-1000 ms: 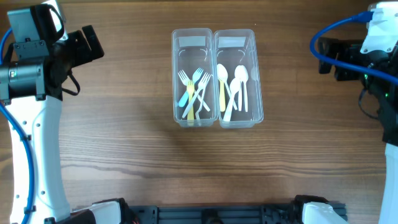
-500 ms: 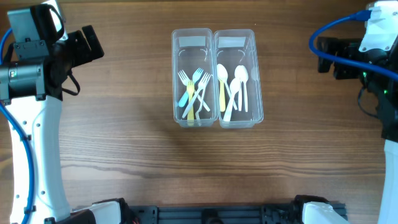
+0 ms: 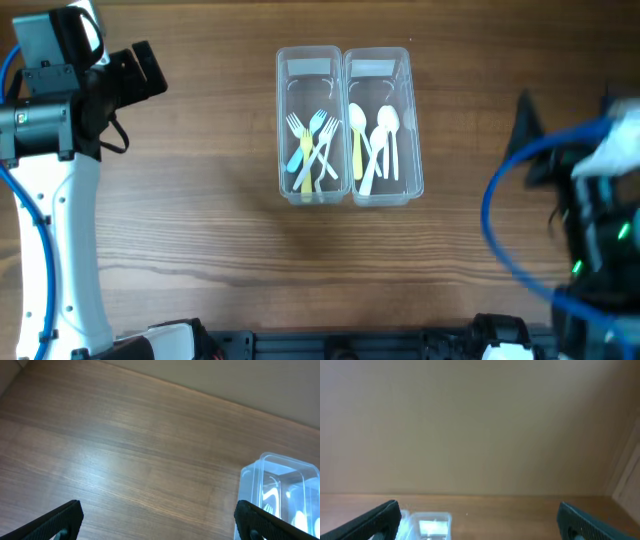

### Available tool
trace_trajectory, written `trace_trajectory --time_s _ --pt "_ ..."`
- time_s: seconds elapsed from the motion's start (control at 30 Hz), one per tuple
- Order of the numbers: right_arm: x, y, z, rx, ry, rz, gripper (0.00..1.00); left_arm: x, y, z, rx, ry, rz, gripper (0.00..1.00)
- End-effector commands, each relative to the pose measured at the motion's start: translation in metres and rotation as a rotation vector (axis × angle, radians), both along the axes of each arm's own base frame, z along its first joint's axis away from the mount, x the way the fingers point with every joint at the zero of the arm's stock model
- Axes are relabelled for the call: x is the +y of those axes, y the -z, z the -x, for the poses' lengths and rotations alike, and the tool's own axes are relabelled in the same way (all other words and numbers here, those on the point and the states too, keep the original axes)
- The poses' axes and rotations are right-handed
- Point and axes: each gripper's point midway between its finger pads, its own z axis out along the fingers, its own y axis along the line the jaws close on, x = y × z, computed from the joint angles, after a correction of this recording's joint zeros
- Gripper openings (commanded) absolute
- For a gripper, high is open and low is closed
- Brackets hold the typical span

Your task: Pack container

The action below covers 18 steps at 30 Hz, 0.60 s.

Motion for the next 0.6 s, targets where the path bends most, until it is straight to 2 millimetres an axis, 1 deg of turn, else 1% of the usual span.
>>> trace_trajectory --time_s 0.0,0.1,0.17,0.23,0.4,0.47,0.57 --pt "0.006 0.059 0.016 0.05 -0.023 -0.076 1.0 0.001 0.001 0.0 0.003 -0.003 -0.007 1.0" --pt "0.007 0.107 0.026 0.085 -0.019 -0.129 1.0 0.001 0.001 0.0 0.003 -0.003 -0.007 1.0" --pt "0.007 0.129 0.027 0.087 -0.018 -0.152 1.0 0.001 0.001 0.0 0.003 -0.003 -0.007 1.0" --pt "0.007 0.145 0.026 0.079 -0.018 -0.165 1.0 0.001 0.001 0.0 0.003 -0.003 -0.007 1.0" --pt "0.007 0.174 0.028 0.057 -0.02 -0.171 1.0 0.001 0.001 0.0 0.003 -0.003 -0.007 1.0" --pt "0.008 0.181 0.03 0.043 -0.021 -0.172 1.0 0.001 0.001 0.0 0.003 -0.003 -0.007 1.0" --pt "0.01 0.186 0.033 0.025 -0.034 -0.175 1.0 0.001 0.001 0.0 0.003 -0.003 -0.007 1.0"
